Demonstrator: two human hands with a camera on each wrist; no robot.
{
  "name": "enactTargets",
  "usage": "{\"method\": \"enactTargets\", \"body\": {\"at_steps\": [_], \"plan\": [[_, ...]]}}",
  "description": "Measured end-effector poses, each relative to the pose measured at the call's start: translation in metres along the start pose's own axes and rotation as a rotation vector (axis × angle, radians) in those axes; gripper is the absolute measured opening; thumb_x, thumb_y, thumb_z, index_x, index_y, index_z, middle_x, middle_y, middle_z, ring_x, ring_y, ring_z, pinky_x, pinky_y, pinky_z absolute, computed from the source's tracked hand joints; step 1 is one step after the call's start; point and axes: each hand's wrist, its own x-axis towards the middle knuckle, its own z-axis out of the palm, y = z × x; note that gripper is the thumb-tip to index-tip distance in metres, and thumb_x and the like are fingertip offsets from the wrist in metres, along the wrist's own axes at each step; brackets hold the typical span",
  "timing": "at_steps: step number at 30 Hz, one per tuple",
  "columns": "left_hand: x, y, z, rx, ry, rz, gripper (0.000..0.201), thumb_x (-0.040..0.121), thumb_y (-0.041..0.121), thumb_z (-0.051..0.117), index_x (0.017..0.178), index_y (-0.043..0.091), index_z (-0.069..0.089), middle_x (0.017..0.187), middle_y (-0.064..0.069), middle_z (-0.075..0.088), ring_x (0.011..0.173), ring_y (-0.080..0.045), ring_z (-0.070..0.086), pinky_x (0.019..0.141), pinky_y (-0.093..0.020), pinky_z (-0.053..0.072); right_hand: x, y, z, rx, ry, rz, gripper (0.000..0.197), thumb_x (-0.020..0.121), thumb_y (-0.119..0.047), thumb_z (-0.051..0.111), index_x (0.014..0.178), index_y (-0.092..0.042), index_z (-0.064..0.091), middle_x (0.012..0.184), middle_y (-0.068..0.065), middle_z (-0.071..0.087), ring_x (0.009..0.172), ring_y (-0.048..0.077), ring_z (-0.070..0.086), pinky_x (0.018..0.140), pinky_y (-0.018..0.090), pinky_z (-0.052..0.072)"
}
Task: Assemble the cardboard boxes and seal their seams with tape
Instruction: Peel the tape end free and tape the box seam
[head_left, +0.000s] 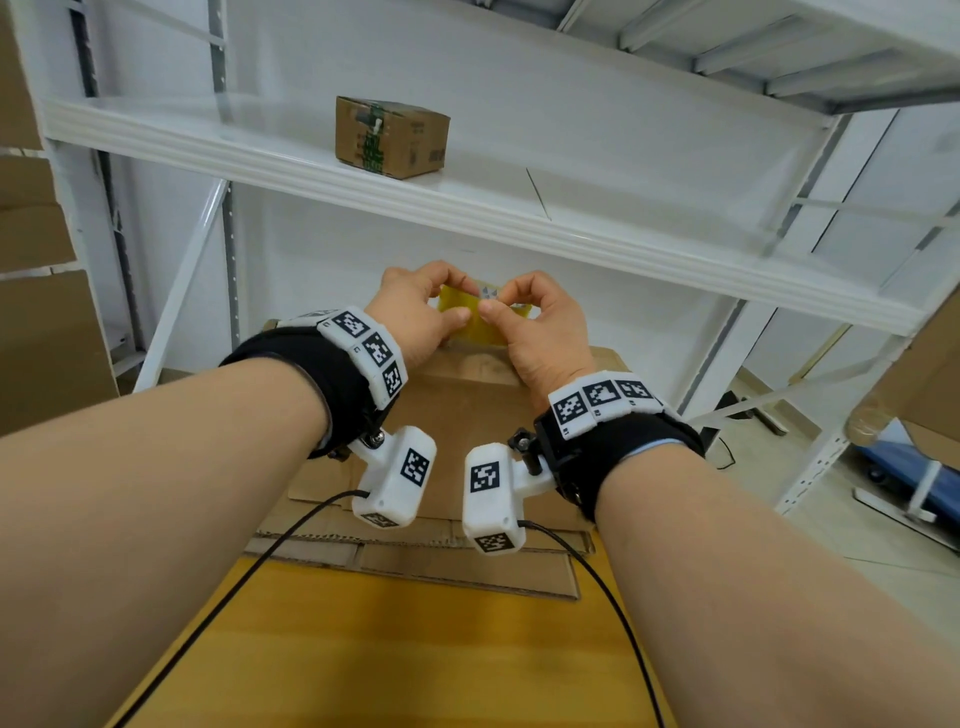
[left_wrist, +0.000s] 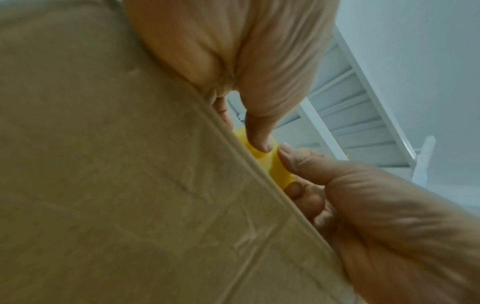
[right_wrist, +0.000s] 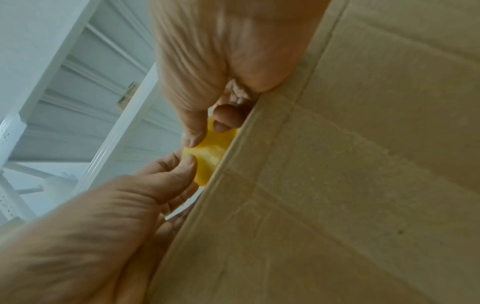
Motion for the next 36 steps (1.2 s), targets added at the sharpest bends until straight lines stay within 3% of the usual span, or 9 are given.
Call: {"method": "enactTargets", "body": {"at_steps": [3,5,7,9,14,18,28,31,36], "plan": [[0.001,-0.001,0.005,0.139,0.038,-0.044,0.008,0.089,0.029,0.064,0.096,0.033,0.063,0.116,-0.007,0.046,0.087,-0.023,0.062,0.082,-0.033,0.055,0.0,0.0,0.001,0.008,0.002,0.037,0.017,0.077,-0.022,0.077,0.078,-0.031,0.063,0.098,-0.004,0.068,0.09,0.025,0.068,0.08,0.051,0.059],[0.004,-0.002,0.006,0.095,0.055,-0.06,0.007,0.09,0.026,0.064,0.096,0.028,0.062,0.111,-0.009,0.052,0.077,-0.021,0.065,0.075,-0.032,0.057,0.002,0.0,0.001,0.03,0.037,0.089,0.021,0.078,-0.025,0.075,0.085,-0.039,0.061,0.111,-0.004,0.064,0.088,0.029,0.068,0.077,0.052,0.059],[0.005,-0.001,0.006,-0.023,0.045,-0.064,0.006,0.093,0.021,0.06,0.099,0.021,0.058,0.093,-0.011,0.061,0.063,-0.019,0.062,0.068,-0.033,0.057,0.005,0.001,-0.001,0.096,0.107,0.162,0.023,0.084,-0.024,0.073,0.089,-0.035,0.054,0.116,0.0,0.059,0.069,0.019,0.066,0.064,0.039,0.059],[0.005,-0.001,0.005,-0.099,0.043,-0.088,0.01,0.096,0.021,0.056,0.105,0.017,0.055,0.075,-0.011,0.06,0.054,-0.018,0.055,0.063,-0.034,0.054,0.007,0.002,-0.003,0.147,0.134,0.229,0.021,0.089,-0.023,0.07,0.093,-0.024,0.05,0.104,0.006,0.061,0.051,0.009,0.058,0.05,0.027,0.05],[0.003,0.001,0.0,-0.086,0.015,-0.094,0.016,0.098,0.034,0.051,0.108,0.022,0.053,0.067,0.0,0.054,0.045,-0.008,0.047,0.05,-0.023,0.042,0.009,-0.008,-0.008,0.267,0.003,0.376,0.036,0.093,-0.04,0.067,0.111,-0.01,0.059,0.092,0.007,0.069,0.061,0.01,0.066,0.047,0.021,0.048],[0.002,0.002,0.001,-0.074,-0.052,-0.06,0.018,0.096,0.038,0.054,0.102,0.021,0.056,0.068,0.002,0.054,0.047,-0.007,0.044,0.046,-0.018,0.038,0.006,-0.017,-0.014,0.306,-0.117,0.397,0.046,0.102,-0.048,0.046,0.102,-0.007,0.068,0.084,0.006,0.072,0.048,0.008,0.06,0.037,0.016,0.037],[0.004,0.002,-0.001,-0.122,-0.15,-0.029,0.019,0.089,0.024,0.067,0.076,0.02,0.053,0.057,-0.001,0.057,0.044,-0.012,0.042,0.049,-0.024,0.034,0.007,-0.033,0.002,0.246,-0.245,0.428,0.026,0.1,-0.034,0.042,0.114,-0.016,0.055,0.099,0.018,0.074,0.077,0.036,0.074,0.044,0.024,0.049],[0.004,0.0,-0.002,-0.138,-0.159,-0.048,0.022,0.088,0.019,0.067,0.074,0.019,0.051,0.057,-0.003,0.055,0.05,-0.017,0.043,0.05,-0.025,0.034,0.012,-0.031,0.011,0.167,-0.267,0.401,0.035,0.094,-0.032,0.041,0.114,-0.008,0.056,0.079,0.014,0.068,0.059,0.024,0.063,0.04,0.021,0.034],[0.004,-0.001,-0.001,-0.117,-0.136,-0.054,0.023,0.091,0.018,0.064,0.075,0.019,0.047,0.056,-0.003,0.053,0.049,-0.015,0.041,0.049,-0.025,0.032,0.015,-0.029,0.013,0.144,-0.238,0.379,0.013,0.092,-0.021,0.044,0.096,-0.015,0.055,0.073,0.006,0.057,0.05,0.012,0.047,0.04,0.02,0.027]]}}
